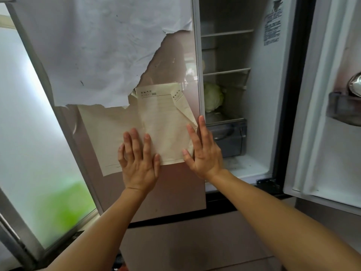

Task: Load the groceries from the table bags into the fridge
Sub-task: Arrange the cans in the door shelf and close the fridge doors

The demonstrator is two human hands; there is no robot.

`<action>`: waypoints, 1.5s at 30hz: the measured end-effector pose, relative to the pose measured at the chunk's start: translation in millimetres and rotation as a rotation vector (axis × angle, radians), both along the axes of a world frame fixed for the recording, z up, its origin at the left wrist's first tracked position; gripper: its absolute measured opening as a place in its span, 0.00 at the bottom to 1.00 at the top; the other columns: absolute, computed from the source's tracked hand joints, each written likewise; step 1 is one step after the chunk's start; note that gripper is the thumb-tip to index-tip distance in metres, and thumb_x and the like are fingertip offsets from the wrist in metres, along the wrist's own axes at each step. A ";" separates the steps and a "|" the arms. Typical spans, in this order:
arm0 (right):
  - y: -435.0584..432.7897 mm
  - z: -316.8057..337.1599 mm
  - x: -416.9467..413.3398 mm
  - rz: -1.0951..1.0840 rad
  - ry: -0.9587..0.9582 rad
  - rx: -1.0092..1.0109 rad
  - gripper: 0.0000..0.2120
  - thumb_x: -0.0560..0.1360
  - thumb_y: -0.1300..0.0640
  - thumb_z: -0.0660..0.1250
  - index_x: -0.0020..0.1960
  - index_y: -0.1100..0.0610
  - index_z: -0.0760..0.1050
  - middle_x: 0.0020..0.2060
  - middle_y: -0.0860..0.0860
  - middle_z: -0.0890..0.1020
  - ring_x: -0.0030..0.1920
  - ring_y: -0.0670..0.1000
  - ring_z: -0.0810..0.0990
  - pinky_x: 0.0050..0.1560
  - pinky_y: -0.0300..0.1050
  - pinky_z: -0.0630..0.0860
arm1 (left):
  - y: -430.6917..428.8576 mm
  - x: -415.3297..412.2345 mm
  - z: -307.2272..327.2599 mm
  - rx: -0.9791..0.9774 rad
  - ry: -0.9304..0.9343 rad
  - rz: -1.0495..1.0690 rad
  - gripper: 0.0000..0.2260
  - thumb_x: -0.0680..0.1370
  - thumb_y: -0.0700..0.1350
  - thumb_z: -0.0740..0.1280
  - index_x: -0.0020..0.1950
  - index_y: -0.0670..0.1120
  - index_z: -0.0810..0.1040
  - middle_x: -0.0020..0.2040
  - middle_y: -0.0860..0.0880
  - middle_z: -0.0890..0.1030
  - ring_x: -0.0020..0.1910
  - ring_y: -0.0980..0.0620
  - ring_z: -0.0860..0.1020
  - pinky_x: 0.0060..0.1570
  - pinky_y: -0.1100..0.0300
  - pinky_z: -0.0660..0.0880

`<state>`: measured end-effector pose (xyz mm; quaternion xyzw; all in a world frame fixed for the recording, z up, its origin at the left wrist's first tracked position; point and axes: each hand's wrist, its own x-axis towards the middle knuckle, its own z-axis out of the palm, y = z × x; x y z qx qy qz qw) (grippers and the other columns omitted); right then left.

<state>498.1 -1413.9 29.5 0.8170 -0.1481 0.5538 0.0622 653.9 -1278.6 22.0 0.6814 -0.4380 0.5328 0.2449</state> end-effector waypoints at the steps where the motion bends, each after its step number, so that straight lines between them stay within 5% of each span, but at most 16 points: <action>1: 2.2 1.2 -3.0 -0.026 0.022 0.005 0.32 0.77 0.44 0.58 0.76 0.54 0.53 0.77 0.56 0.51 0.70 0.59 0.66 0.46 0.52 0.80 | 1.8 -1.8 0.6 0.014 0.010 -0.004 0.27 0.80 0.53 0.52 0.76 0.42 0.55 0.78 0.40 0.44 0.77 0.39 0.47 0.73 0.44 0.48; 6: 11.2 2.6 -39.9 -0.150 0.186 0.063 0.31 0.78 0.41 0.54 0.77 0.52 0.55 0.78 0.52 0.55 0.70 0.56 0.65 0.53 0.53 0.77 | 17.4 -19.7 11.6 0.091 0.108 -0.040 0.27 0.76 0.50 0.60 0.73 0.40 0.64 0.75 0.34 0.56 0.75 0.35 0.51 0.70 0.41 0.52; 10: 7.9 -19.6 -113.1 -0.324 0.304 0.251 0.30 0.78 0.39 0.48 0.74 0.53 0.64 0.74 0.52 0.65 0.69 0.54 0.68 0.58 0.53 0.74 | 15.5 -67.8 20.3 0.122 0.091 -0.250 0.17 0.74 0.44 0.63 0.62 0.41 0.74 0.69 0.35 0.69 0.70 0.37 0.64 0.65 0.42 0.60; 17: 5.6 -34.5 -254.1 -0.538 0.215 0.380 0.13 0.78 0.53 0.63 0.60 0.56 0.78 0.56 0.52 0.79 0.54 0.53 0.78 0.46 0.48 0.76 | -26.6 -200.3 -1.4 0.451 0.111 -0.657 0.10 0.73 0.45 0.65 0.53 0.45 0.78 0.52 0.46 0.78 0.54 0.45 0.75 0.55 0.51 0.70; 20: -2.3 -25.0 -320.5 -0.658 0.094 0.396 0.10 0.76 0.55 0.65 0.55 0.56 0.79 0.50 0.51 0.81 0.47 0.53 0.80 0.40 0.48 0.77 | -50.5 -258.8 -2.7 0.531 0.157 -0.773 0.10 0.76 0.46 0.64 0.56 0.47 0.77 0.53 0.49 0.77 0.53 0.48 0.74 0.57 0.53 0.69; 27: -51.8 10.2 -437.2 -0.744 -0.285 0.478 0.12 0.76 0.55 0.64 0.58 0.57 0.75 0.53 0.54 0.76 0.55 0.55 0.76 0.49 0.52 0.74 | -106.1 -371.7 36.1 0.180 0.145 -0.969 0.15 0.72 0.41 0.69 0.59 0.43 0.77 0.64 0.39 0.74 0.64 0.42 0.70 0.62 0.48 0.69; 31: -88.8 10.7 -458.8 -0.631 -0.302 0.583 0.16 0.80 0.53 0.60 0.66 0.58 0.71 0.59 0.55 0.77 0.57 0.56 0.77 0.55 0.48 0.72 | -137.2 -415.9 72.7 -0.010 0.087 -0.934 0.19 0.73 0.43 0.67 0.64 0.43 0.74 0.68 0.37 0.71 0.70 0.40 0.64 0.69 0.43 0.63; 36: -109.9 -2.0 -452.0 -0.552 -0.279 0.690 0.31 0.79 0.35 0.50 0.65 0.59 0.71 0.56 0.57 0.79 0.55 0.59 0.77 0.54 0.51 0.74 | -153.0 -438.9 83.3 -0.051 0.104 -0.835 0.23 0.75 0.46 0.63 0.69 0.44 0.69 0.66 0.38 0.73 0.68 0.41 0.67 0.72 0.43 0.57; 45: -83.6 0.3 -445.7 -0.556 -0.281 0.749 0.25 0.80 0.44 0.59 0.66 0.63 0.67 0.56 0.61 0.78 0.52 0.62 0.77 0.45 0.47 0.69 | -125.4 -420.4 92.1 0.072 0.098 -0.827 0.20 0.75 0.41 0.65 0.67 0.41 0.71 0.60 0.40 0.77 0.62 0.42 0.73 0.69 0.44 0.65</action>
